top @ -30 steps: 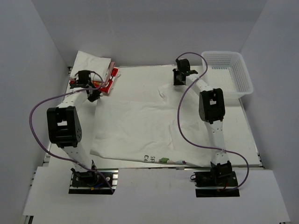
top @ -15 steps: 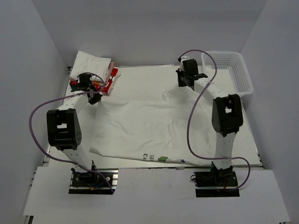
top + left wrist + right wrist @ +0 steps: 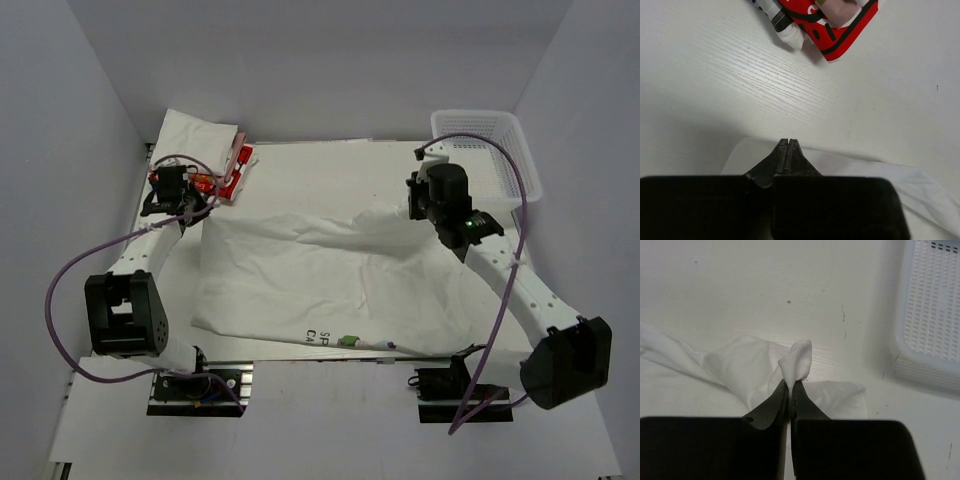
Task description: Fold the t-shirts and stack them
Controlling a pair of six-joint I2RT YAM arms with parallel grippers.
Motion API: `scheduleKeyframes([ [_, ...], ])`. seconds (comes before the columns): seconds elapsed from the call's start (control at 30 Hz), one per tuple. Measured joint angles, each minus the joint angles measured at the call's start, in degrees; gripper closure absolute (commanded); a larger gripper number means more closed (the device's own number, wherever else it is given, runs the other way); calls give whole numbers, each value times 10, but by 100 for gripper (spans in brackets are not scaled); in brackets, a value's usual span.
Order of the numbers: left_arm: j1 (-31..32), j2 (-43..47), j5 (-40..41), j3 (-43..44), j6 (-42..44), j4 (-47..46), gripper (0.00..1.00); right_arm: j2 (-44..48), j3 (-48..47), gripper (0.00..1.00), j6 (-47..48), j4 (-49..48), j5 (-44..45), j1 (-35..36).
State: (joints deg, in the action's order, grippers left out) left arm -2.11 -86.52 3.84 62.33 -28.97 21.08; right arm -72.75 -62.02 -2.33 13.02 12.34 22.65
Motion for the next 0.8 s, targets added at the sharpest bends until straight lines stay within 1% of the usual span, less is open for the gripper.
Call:
scheduleKeyframes([
  [0.13, 0, 28, 2, -34, 14, -12, 100, 62, 31, 100, -20, 51, 11, 14],
  [0.27, 0, 80, 12, -105, 25, -32, 100, 120, 44, 100, -47, 110, 23, 26],
  [0.4, 0, 129, 29, -157, 23, -45, 100, 184, 81, 100, -82, 161, 26, 32],
  [0.7, 0, 146, 105, -209, -48, -47, 100, 291, 96, 100, -220, 356, 42, 33],
  [0.8, 0, 146, 121, -226, -76, -27, 100, 324, 109, 100, -271, 403, 43, 33],
])
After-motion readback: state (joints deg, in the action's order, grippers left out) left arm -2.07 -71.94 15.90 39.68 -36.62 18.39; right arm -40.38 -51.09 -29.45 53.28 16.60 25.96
